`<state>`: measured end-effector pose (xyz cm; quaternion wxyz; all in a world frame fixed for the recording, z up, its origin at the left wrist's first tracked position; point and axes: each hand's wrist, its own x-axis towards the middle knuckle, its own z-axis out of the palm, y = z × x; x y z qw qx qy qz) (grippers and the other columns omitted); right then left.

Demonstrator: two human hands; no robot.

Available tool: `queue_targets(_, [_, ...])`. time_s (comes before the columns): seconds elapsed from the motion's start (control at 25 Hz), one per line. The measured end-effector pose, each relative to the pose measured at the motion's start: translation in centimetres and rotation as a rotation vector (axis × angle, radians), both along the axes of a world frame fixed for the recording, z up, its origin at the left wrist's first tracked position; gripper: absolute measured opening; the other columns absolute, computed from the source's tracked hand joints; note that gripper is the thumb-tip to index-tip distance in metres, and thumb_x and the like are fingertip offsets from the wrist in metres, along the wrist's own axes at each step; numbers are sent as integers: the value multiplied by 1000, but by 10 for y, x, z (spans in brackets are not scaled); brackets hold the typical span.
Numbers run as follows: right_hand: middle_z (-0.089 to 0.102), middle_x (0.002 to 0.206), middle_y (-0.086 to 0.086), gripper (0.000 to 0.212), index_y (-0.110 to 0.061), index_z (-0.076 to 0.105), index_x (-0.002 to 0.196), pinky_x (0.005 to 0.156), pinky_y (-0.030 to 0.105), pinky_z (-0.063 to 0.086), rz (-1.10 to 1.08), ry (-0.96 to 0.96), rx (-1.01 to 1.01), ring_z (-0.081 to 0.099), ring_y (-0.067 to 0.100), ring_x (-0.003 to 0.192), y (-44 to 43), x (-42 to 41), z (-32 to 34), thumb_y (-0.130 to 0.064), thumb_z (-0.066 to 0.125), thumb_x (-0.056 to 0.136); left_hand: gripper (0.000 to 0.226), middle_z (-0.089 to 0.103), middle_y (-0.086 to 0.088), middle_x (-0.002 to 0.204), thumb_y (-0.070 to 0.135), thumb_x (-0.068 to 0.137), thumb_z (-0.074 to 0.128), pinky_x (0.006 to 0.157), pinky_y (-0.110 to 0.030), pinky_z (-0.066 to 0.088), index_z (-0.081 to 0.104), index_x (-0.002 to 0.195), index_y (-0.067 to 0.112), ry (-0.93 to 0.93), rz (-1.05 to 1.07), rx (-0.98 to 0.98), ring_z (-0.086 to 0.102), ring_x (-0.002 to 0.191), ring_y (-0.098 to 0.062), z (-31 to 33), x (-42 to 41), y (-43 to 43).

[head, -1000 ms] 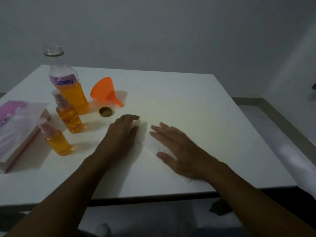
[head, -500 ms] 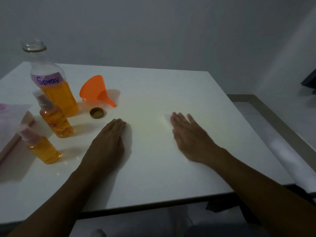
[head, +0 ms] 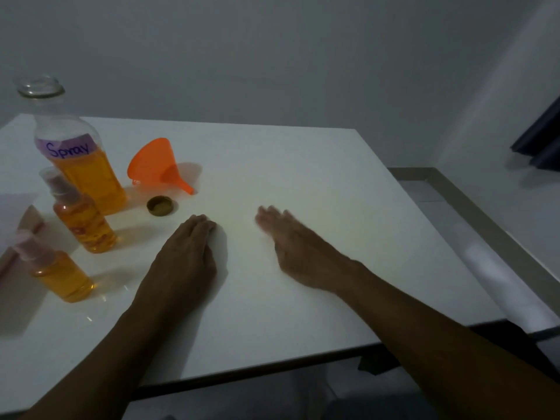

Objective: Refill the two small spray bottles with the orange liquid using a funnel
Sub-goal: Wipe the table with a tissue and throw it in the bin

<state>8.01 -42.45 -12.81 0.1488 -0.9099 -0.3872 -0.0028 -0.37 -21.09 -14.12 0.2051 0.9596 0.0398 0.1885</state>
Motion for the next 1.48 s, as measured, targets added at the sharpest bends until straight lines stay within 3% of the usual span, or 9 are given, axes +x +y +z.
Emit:
queue_targets(0.12, [18, 165, -1, 88, -12, 25, 156, 125, 25, 2, 192, 110, -33, 9, 9, 153, -46, -10, 12, 25, 33, 76, 45, 55, -18, 136, 18, 92, 34, 109, -39, 33, 54, 130, 3, 0, -4, 1, 49, 128, -32, 1, 0, 0])
queue_targets(0.28, [-4, 159, -12, 96, -19, 11, 158, 116, 10, -14, -243, 168, -107, -8, 4, 147, -123, 34, 27, 27, 31, 77, 43, 57, -21, 133, 18, 93, 35, 108, -42, 35, 55, 127, 0, -13, -14, 28, 52, 126, -34, -3, 0, 0])
queue_targets(0.44, [1, 168, 10, 71, -6, 14, 157, 125, 34, 1, -592, 111, -123, 1, 27, 155, -88, 77, 27, 13, 29, 91, 46, 56, -19, 134, 20, 93, 32, 109, -45, 38, 54, 129, 1, -2, 5, 21, 50, 127, -32, -4, 2, -2])
queue_targets(0.68, [-2, 166, 18, 77, 1, 9, 157, 124, 41, -2, -57, 117, -149, -4, 29, 154, 66, 32, 26, 15, 38, 86, 59, 45, -24, 144, 30, 96, 19, 117, -46, 25, 48, 136, -1, 32, 65, 165, 36, 139, -35, 2, -1, 1])
queue_targets(0.84, [1, 167, 9, 93, -6, 12, 158, 123, 26, -9, 197, 107, -75, -5, 19, 154, 16, 1, 17, 23, 35, 73, 68, 36, -25, 150, 37, 94, 9, 118, -47, 21, 36, 144, -1, 115, 82, 222, 28, 143, -36, 7, -5, 3])
queue_targets(0.96, [5, 166, 10, 89, -7, 15, 157, 117, 18, -12, 17, 100, -57, -1, 21, 154, -47, 19, 24, 23, 35, 75, 68, 33, -26, 151, 37, 95, 8, 117, -50, 24, 32, 145, -3, 123, 48, 260, 27, 143, -38, 5, -5, 4])
queue_targets(1.12, [-4, 167, 7, 80, -8, 6, 159, 120, 28, -9, -486, 135, -58, -7, 24, 154, -71, 62, 30, 18, 30, 87, 65, 32, -25, 152, 35, 96, 14, 118, -48, 22, 32, 145, -3, 118, 75, 244, 26, 143, -37, 5, -7, 1])
queue_targets(1.4, [-1, 166, 3, 91, -8, 9, 158, 124, 30, -10, 158, 77, -92, -6, 15, 154, -18, -19, 10, 18, 33, 74, 71, 29, -23, 154, 41, 95, 6, 118, -47, 21, 28, 147, -2, 118, 52, 228, 22, 145, -34, 4, -8, 3])
queue_targets(1.48, [4, 166, 5, 89, -9, 12, 157, 122, 30, -9, 63, 29, -96, -1, 19, 154, -61, 4, 15, 16, 31, 73, 70, 29, -24, 153, 40, 95, 6, 119, -47, 20, 29, 147, -2, 113, 52, 231, 22, 145, -34, 4, -8, 1])
